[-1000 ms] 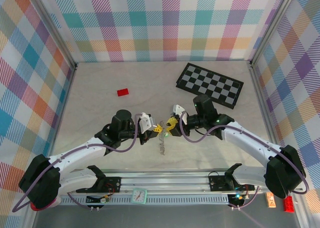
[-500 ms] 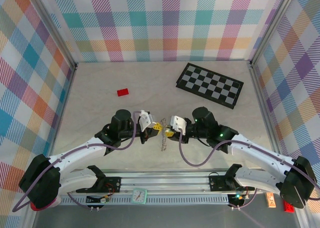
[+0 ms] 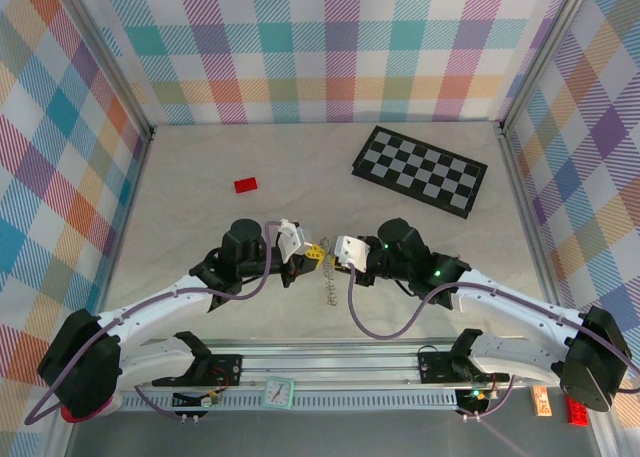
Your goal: Put the keys on the keyring
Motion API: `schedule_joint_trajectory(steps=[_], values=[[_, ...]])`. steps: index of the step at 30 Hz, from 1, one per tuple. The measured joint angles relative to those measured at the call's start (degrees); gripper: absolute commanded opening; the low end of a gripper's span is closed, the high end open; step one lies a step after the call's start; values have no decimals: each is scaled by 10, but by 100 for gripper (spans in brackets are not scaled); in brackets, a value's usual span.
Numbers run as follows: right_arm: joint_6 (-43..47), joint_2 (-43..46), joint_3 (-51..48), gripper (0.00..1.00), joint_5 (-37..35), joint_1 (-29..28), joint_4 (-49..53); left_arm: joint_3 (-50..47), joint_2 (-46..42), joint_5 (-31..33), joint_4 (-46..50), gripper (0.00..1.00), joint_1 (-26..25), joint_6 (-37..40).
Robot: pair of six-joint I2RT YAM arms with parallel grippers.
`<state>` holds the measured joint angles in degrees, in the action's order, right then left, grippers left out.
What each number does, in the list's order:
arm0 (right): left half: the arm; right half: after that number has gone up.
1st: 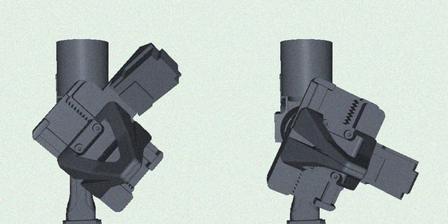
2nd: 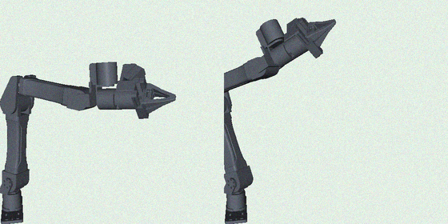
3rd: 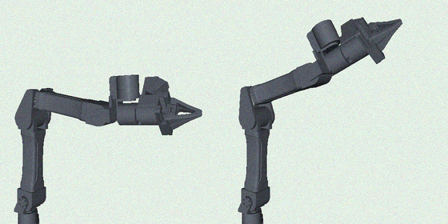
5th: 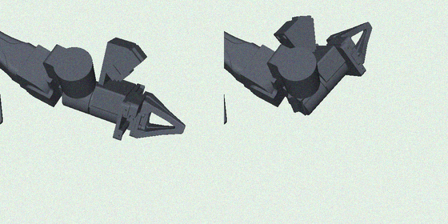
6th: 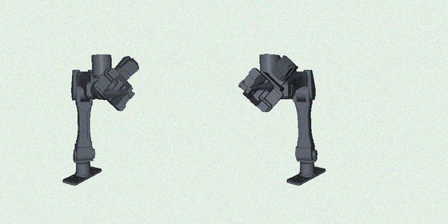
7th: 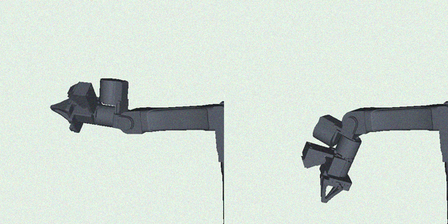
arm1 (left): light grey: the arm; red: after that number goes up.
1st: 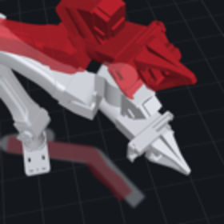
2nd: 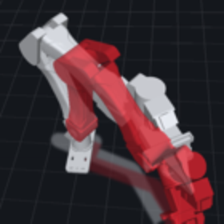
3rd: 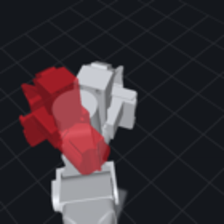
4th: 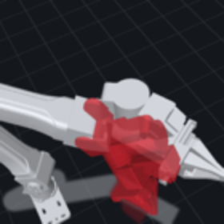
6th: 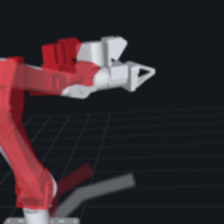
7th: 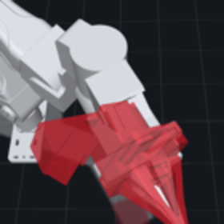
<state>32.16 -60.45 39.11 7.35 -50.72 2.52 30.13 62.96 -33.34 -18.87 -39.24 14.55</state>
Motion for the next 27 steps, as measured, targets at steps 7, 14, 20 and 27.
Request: schedule_joint_trajectory(steps=[7,14,20,27], values=[[2,-2,0,1,7,0,1,-3,0,4,-7,0,0,0],[7,-19,6,0,17,-5,6,-7,2,8,-8,0,0,0],[22,-36,15,0,9,-14,17,-8,10,9,-8,0,0,-1],[30,-38,15,17,0,-18,19,-8,15,9,-9,0,0,-2]])
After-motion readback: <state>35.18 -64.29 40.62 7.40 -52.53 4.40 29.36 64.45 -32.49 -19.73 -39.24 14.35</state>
